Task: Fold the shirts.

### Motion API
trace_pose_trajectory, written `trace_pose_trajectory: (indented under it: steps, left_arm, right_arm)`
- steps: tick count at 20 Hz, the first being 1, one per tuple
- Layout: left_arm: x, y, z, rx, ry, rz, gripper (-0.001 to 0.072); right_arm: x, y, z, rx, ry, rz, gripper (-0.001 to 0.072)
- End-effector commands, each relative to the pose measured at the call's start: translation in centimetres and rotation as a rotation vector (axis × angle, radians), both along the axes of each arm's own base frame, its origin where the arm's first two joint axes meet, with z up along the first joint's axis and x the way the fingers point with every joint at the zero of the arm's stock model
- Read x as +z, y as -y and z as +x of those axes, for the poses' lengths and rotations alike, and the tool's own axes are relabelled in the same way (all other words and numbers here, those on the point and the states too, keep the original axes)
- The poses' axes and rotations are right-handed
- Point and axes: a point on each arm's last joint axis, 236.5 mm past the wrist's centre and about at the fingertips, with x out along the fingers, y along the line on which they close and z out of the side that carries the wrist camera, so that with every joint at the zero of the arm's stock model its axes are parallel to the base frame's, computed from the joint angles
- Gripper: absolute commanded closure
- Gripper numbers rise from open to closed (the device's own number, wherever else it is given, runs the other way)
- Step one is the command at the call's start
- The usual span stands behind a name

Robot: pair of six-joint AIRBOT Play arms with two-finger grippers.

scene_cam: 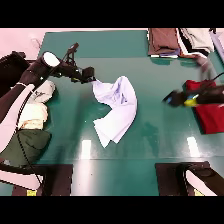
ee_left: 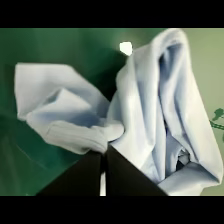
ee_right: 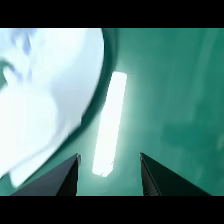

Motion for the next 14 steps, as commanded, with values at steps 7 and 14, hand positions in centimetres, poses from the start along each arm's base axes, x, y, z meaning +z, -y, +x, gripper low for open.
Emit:
trace_pose_trajectory:
  steps: [7,14]
  left_arm:
    - [0.3,-1.6,-0.4,-0.033,0.008,0.084,0.0683]
    - [0.4,-1.7,-0.4,-0.033,0.012,0.088,0.0683]
  right_arm:
    - [-13.8,-16.2,-6.0,0.061,-0.277,0.272,0.0273]
    - [-15.4,-20.6,-4.0,0.156,-0.277,0.227,0.0622]
